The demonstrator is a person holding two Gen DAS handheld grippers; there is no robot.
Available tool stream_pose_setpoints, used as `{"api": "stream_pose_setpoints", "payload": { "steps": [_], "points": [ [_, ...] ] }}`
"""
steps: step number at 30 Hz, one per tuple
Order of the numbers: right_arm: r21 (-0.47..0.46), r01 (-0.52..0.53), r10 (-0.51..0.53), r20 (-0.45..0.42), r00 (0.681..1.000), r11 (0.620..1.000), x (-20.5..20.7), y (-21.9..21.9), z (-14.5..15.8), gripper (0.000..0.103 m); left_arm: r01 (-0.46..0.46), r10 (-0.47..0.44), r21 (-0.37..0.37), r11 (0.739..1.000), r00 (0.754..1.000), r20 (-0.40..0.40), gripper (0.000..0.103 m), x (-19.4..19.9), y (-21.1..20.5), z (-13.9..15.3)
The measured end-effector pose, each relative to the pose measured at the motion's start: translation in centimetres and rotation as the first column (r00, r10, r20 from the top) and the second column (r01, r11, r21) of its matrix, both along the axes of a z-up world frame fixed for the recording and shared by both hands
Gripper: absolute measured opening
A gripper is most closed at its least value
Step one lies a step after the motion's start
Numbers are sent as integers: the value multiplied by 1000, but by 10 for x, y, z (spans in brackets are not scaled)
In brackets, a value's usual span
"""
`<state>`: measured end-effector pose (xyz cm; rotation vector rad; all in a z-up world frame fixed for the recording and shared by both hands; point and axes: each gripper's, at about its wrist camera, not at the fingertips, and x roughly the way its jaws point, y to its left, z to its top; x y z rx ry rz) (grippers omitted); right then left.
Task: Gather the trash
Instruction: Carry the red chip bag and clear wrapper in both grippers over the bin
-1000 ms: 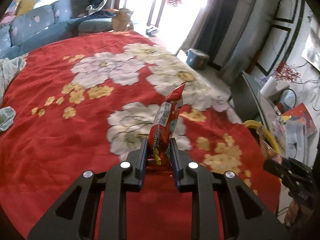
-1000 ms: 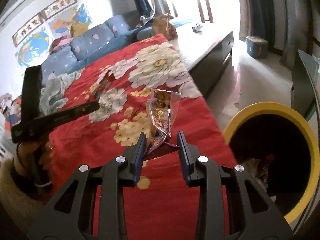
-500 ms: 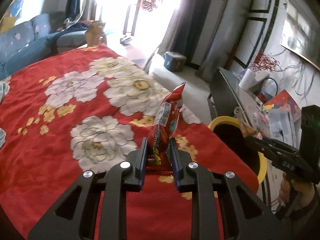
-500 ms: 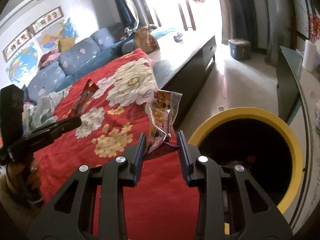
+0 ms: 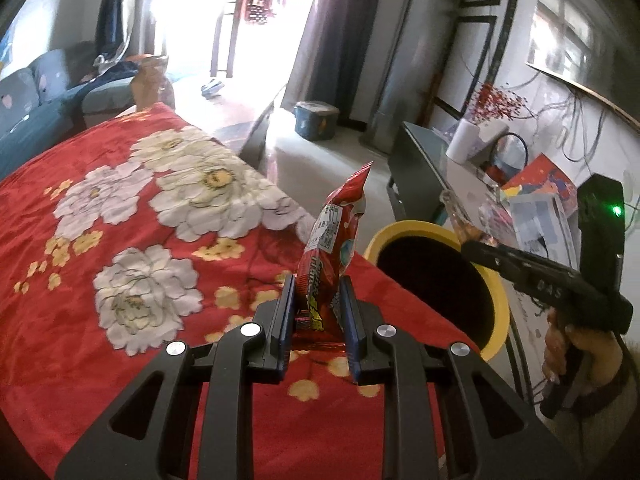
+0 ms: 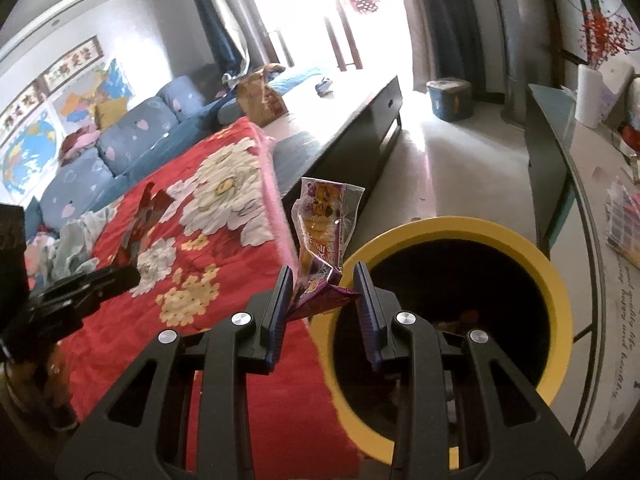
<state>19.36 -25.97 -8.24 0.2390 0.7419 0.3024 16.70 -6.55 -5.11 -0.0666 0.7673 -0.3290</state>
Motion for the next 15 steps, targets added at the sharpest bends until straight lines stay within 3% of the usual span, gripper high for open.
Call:
{"api": "stream_pose_setpoints", "payload": {
  "steps": [15],
  "points": [
    [1,127,-126,-29,992,992,4,-48,-15,25,140,-139,40,989,990,-8,21,-6,-65,-5]
  ]
}}
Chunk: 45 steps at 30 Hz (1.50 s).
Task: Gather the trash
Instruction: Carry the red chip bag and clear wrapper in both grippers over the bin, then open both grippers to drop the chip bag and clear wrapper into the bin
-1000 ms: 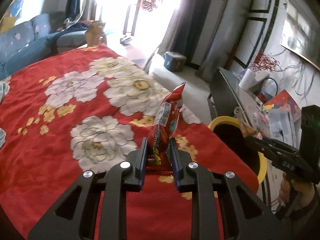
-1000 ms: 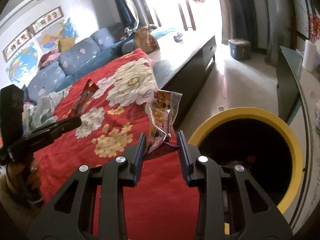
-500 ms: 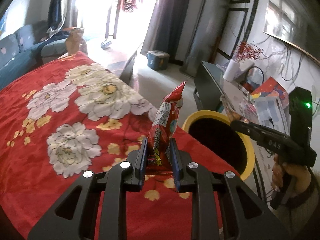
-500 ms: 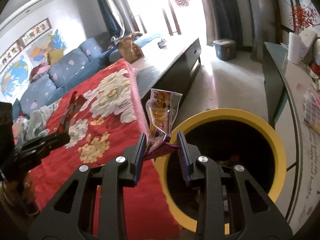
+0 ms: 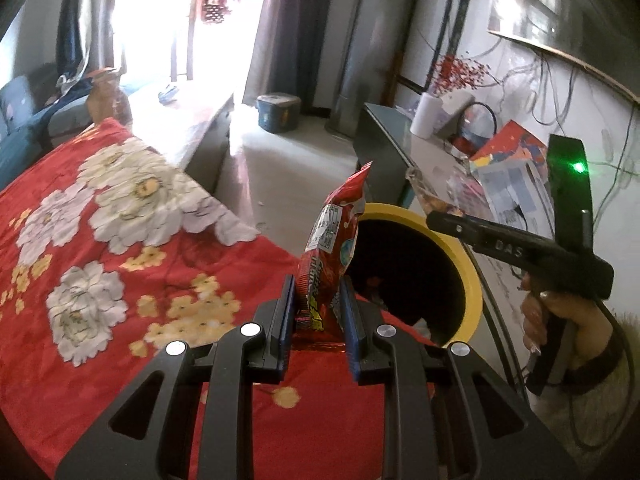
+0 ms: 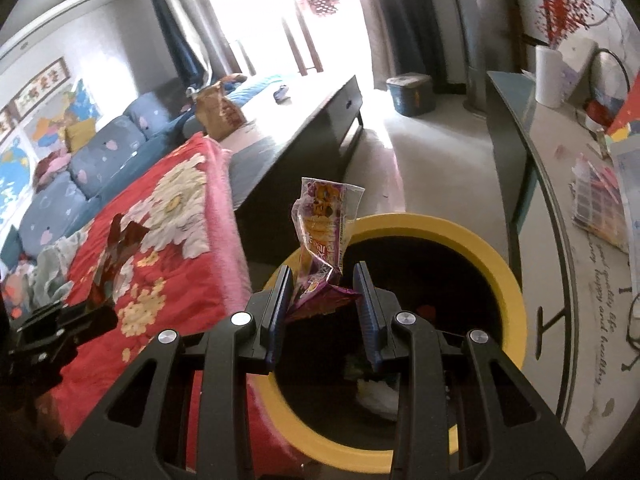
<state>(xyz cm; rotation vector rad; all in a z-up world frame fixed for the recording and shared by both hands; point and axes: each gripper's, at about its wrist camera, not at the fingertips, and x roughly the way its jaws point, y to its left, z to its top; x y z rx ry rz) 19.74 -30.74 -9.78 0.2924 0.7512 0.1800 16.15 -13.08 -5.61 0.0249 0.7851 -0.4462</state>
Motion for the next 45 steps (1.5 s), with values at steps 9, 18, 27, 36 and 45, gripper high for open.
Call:
{"api": "stream_pose_setpoints", "payload": {
  "steps": [9,18,27,36,45],
  "points": [
    [22,61,-60,-30,998,998,3,-28,-13,25,68,-68,37,997,998,-10,21,0,-36,-8],
    [52,93,-90,-64,994,994,3,-50,-27,26,119,-116,66,991,992,-42,21,5,-65,-23],
    [87,108,-100,-83,992,990,0,-63,-34,41,143,-135,102,984,988,-77,23,20,-92,-43],
    [83,156,-153,-39,987,984,-10,-72,-19,70,106,-103,89,990,994,-36,81,20,-92,-36],
    [9,130,-131,50,990,991,-28,-50,12,86,7,-8,44,999,1000,30,96,8,-61,-11]
  ]
}}
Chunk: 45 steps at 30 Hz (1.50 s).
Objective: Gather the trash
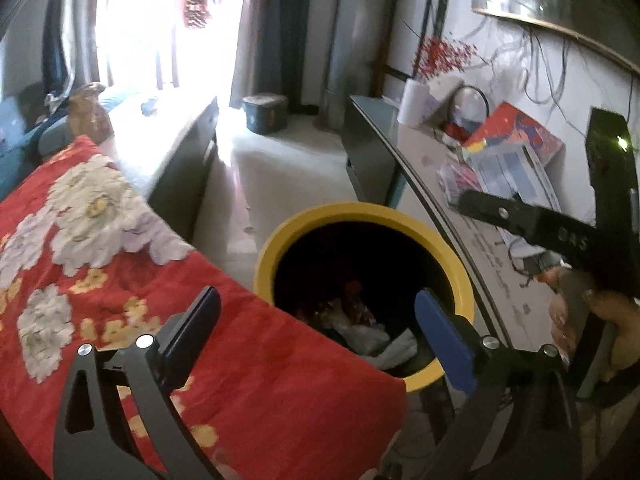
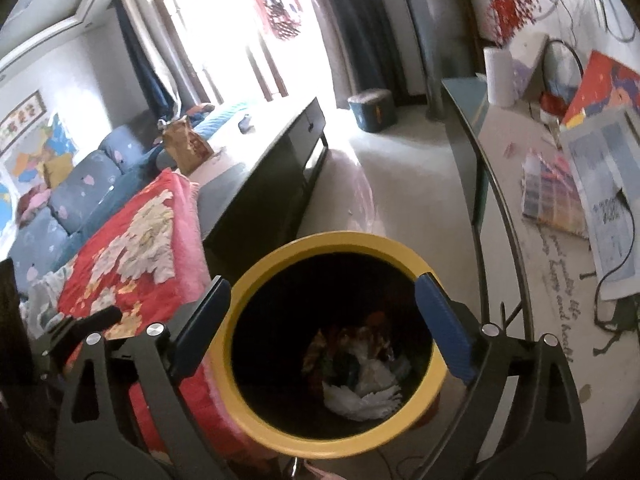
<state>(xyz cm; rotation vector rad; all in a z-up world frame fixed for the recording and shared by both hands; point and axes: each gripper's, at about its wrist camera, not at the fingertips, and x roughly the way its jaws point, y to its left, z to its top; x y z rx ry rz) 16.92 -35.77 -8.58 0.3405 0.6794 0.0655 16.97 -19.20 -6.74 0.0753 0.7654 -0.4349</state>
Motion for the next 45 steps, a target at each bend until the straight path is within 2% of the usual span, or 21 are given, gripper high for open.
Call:
{"api": "stream_pose_setpoints", "payload": {
  "steps": [4,13,24,30,40,45],
  "points": [
    [-29,-15,16,33,999,999,-10,11,11,92,-67,68,-17,998,997,30,96,-6,19,14],
    [-107,-58,69,102,992,993,-36,48,25,92,-211,215,-51,976,972,99,96,-28,66,39],
    [-221,-66,119,236,964,973,-84,100,30,92,-309,316,-65,949,932,175,97,-69,116,51],
    [-228,-25,103,336,936,973,-112,121,29,92,-329,331,-50,943,914,235,97,-95,127,52],
    [-279,48,94,473,876,959,-139,148,31,92,-370,379,-89,925,871,314,97,-135,143,45],
    [-286,69,77,471,879,956,-139,146,30,92,-362,370,-87,928,872,320,97,-139,144,42]
  ]
}}
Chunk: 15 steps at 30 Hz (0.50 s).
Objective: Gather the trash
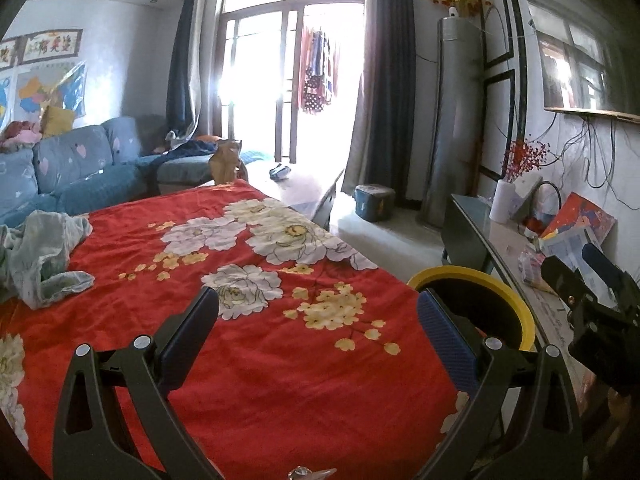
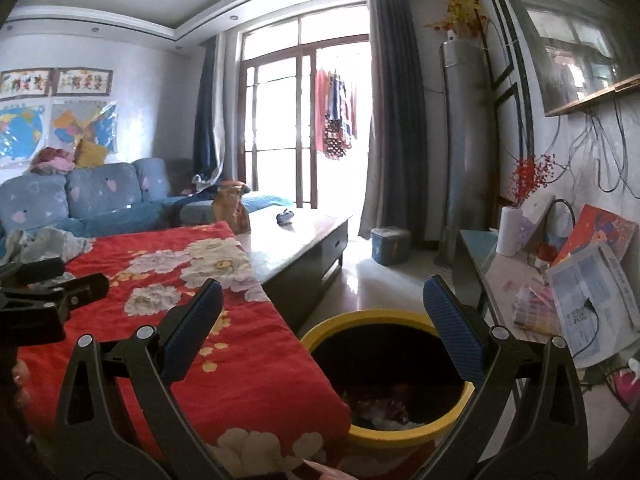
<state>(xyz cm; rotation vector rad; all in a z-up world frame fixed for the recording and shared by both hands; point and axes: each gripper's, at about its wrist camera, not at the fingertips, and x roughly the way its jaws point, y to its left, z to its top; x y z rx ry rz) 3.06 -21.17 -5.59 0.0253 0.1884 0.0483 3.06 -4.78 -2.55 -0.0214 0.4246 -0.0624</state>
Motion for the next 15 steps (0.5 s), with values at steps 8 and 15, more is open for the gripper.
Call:
{"api": "stream_pose_setpoints", "payload": {
  "steps": [8,15],
  "points": [
    [-4,13,-13,10,1000,1000,-1,0,2,92,4,-4,-5,1000,1000,-4,97,-1,0,-2],
    [-1,13,-13,7,1000,1000,-1,0,2,92,5,-5,-9,1000,1000,-8,97,-1,0,-3]
  ]
}}
